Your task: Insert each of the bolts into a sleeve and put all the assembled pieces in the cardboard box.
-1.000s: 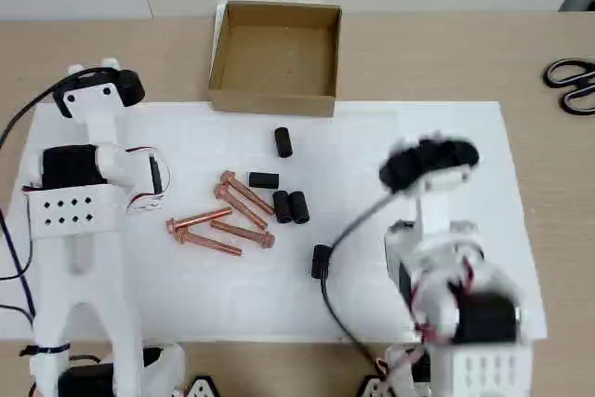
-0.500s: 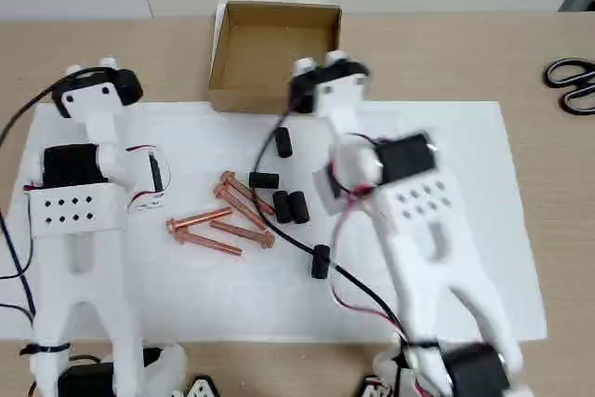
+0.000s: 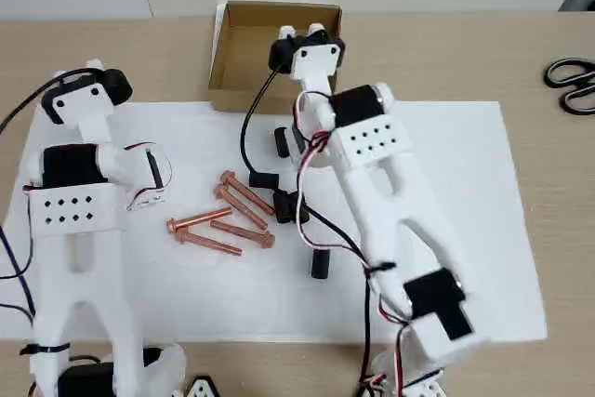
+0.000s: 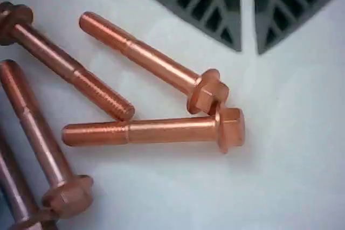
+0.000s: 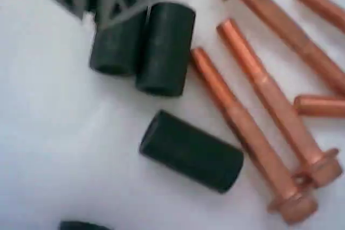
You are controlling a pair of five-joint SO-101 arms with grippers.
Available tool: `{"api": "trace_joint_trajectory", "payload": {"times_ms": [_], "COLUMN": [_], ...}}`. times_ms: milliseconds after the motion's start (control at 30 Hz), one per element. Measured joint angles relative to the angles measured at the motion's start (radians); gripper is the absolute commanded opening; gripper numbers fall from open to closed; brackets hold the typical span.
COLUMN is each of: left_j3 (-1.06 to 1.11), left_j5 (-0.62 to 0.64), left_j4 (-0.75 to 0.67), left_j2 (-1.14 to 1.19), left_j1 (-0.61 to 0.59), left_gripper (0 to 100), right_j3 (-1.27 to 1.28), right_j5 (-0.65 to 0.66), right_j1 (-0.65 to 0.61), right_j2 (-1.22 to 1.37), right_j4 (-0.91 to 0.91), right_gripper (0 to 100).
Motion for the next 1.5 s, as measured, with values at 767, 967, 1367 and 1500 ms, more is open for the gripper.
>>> {"api": "trace_joint_trajectory", "payload": {"times_ms": [767, 967, 1367, 1500], "left_j3": [0.000, 0.000, 0.000, 0.000], "left_j5": [0.002, 0.002, 0.003, 0.003], "left_j4": [-0.029, -0.029, -0.029, -0.029], "left_j2": [0.000, 0.000, 0.002, 0.002], "left_j1": [0.000, 0.000, 0.000, 0.000], "left_gripper": [1, 1, 1, 1], "right_j3": [-0.118, -0.221, -0.353, -0.377], "right_j5": [-0.063, -0.063, -0.063, -0.063], "right_j1": [-0.077, -0.080, -0.077, -0.078], "right_j2": [0.273, 0.387, 0.565, 0.609], "right_j4": [-0.307, -0.307, -0.307, -0.307], "right_gripper": [20.5, 20.5, 20.5, 20.4]}}
